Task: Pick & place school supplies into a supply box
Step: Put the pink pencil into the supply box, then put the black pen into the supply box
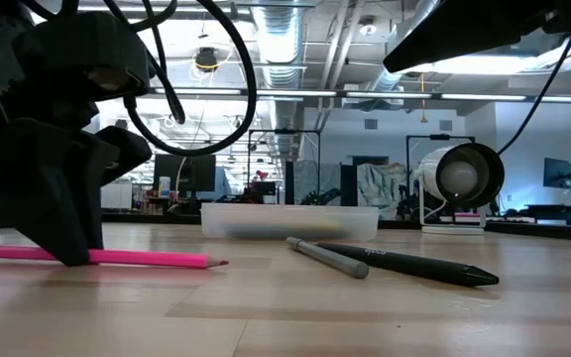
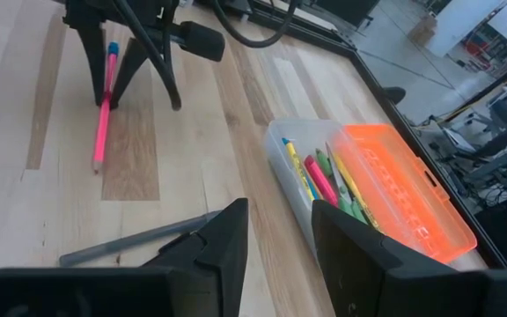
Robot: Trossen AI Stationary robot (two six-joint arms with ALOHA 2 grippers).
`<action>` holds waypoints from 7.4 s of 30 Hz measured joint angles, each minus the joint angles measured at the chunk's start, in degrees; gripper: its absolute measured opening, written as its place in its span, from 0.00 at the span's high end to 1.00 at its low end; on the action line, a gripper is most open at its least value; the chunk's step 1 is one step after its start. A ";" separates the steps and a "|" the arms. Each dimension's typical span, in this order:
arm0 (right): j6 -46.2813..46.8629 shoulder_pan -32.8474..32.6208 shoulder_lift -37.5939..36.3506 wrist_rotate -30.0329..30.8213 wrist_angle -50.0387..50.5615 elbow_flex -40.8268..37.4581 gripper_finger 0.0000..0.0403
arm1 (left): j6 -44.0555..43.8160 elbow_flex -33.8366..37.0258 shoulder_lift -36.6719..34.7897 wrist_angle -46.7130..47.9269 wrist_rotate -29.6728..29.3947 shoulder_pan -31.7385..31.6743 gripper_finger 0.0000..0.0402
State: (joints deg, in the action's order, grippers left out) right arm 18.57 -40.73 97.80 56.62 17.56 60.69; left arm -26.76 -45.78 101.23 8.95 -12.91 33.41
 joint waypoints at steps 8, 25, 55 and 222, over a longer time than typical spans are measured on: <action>0.00 0.00 0.00 -0.02 0.00 -0.02 0.70 | 0.32 -0.01 -0.01 0.32 0.92 -0.10 0.95; -0.02 0.00 0.00 -0.07 -0.02 0.00 0.70 | 1.94 -4.50 0.22 9.37 4.59 -1.51 0.96; -0.04 0.00 0.00 -0.07 0.17 0.00 0.70 | 5.82 -16.31 0.61 30.46 -6.14 -1.64 0.96; 32.46 8.02 16.86 -24.01 -9.34 2.86 0.70 | 8.10 -0.83 -4.59 -1.92 -50.29 17.81 0.61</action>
State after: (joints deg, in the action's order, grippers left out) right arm 51.03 -32.71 114.66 32.61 8.22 63.55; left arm -18.66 -46.61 96.64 7.03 -63.20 51.22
